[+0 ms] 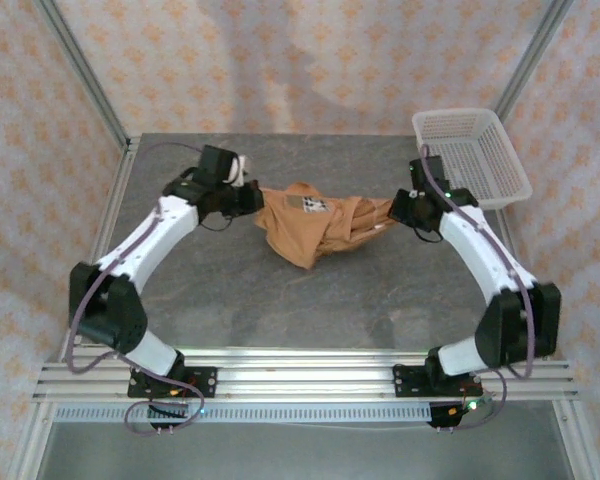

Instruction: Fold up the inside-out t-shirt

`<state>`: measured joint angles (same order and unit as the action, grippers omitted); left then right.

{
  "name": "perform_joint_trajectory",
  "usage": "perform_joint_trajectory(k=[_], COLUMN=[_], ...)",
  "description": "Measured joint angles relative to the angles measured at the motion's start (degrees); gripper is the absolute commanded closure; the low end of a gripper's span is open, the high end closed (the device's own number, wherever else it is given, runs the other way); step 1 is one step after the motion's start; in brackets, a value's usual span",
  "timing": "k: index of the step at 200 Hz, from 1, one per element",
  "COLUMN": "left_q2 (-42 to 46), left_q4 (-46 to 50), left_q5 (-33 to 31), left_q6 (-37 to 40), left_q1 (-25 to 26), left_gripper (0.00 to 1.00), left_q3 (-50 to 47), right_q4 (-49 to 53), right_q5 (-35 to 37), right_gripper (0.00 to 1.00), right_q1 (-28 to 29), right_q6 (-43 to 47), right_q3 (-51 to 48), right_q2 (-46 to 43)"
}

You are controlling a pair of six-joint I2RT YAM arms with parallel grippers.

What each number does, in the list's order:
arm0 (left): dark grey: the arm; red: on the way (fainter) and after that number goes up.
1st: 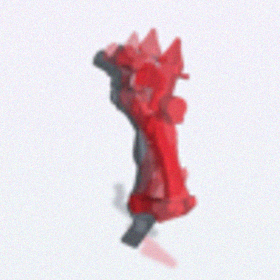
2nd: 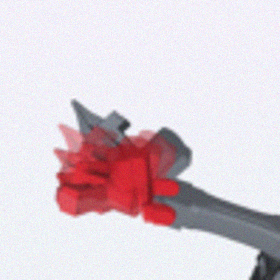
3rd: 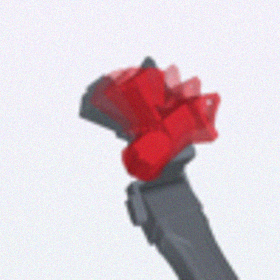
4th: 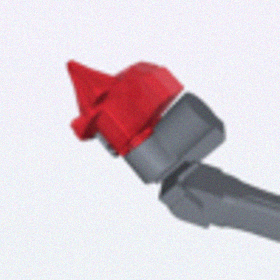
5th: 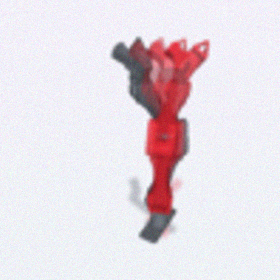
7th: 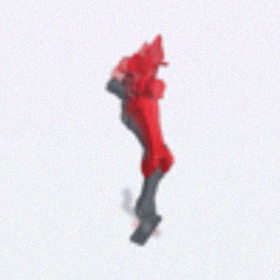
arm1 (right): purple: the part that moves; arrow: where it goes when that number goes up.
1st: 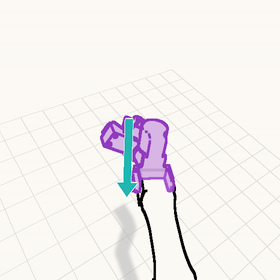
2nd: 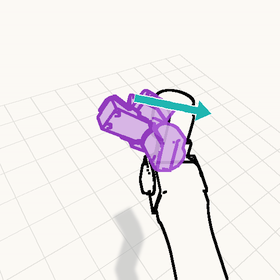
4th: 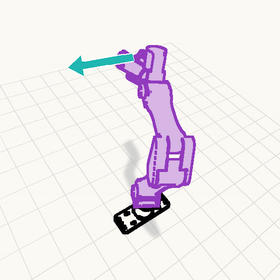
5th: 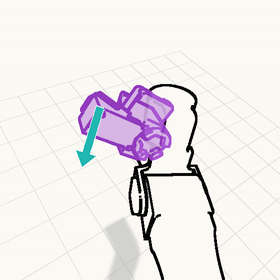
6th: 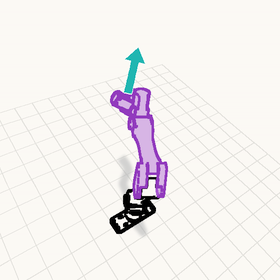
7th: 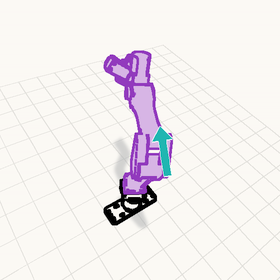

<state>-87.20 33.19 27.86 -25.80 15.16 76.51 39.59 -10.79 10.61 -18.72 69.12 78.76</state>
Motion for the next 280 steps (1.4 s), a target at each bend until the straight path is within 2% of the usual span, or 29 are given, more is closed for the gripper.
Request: perform_joint_trajectory(k=[28, 53, 92, 118, 129, 152, 162, 174, 184, 211, 235, 256, 280], left_q2=[3.74, 5.55, 5.84, -0.59, -5.29, -13.97, -15.28, -14.84, -13.18, -3.15, 4.42, 3.87, 1.38], left_q4=[4.24, 6.97, 8.41, 7.89, 7.72, 7.28, 7.34, 7.67, 7.78, 6.82, 3.21, -1.05, -3.91], left_q5=[0.33, 0.90, 1.55, 3.34, 3.28, 2.21, 0.85, -1.27, -3.19, -6.23, -5.35, -3.37, -2.16], left_q6=[2.64, 4.17, 5.38, 5.14, 4.92, 4.39, 4.63, 4.63, 4.92, 4.81, 2.97, 0.57, -1.84], left_q1=[-3.10, -6.60, -10.56, -10.10, -9.42, -7.04, -5.97, -4.85, -4.02, -1.73, 2.38, 5.97, 6.88], left_gripper=[1.00, 1.00, 1.00, 0.98, 0.88, 0.45, 0.36, 0.36, 0.40, 0.49, 0.51, 0.51, 0.51], left_q3=[1.29, 0.59, -0.94, -0.17, 1.22, 4.20, 4.92, 5.42, 5.44, 1.07, -7.32, -14.67, -21.03], right_q4=[3.67, 7.37, 10.54, 9.38, 7.91, 6.64, 6.36, 5.60, 5.77, 4.76, 1.81, -1.53, -4.35], right_q5=[2.82, 5.66, 8.28, 8.24, 7.74, 6.25, 5.40, 4.46, 4.07, 3.04, -0.79, -4.35, -6.93], right_gripper=[1.00, 1.00, 1.00, 1.00, 1.00, 0.68, 0.57, 0.47, 0.44, 0.44, 0.42, 0.40, 0.40], right_q1=[-0.61, -1.05, -2.08, -2.34, -2.40, -2.43, -2.43, -2.34, -1.95, 1.73, 8.20, 12.17, 14.19], right_q6=[0.13, 0.83, 1.27, 1.27, 1.22, 1.09, 0.74, 0.68, 1.05, 0.50, -0.85, -2.47, -4.02], right_q3=[2.56, 3.72, 2.80, 1.40, 1.36, 4.17, 6.21, 6.95, 6.54, 1.16, -5.35, -9.79, -13.70], right_q2=[-8.00, -10.78, -9.62, -3.72, 0.68, 12.72, 17.46, 20.61, 20.92, 14.49, 7.50, 6.27, 7.54])
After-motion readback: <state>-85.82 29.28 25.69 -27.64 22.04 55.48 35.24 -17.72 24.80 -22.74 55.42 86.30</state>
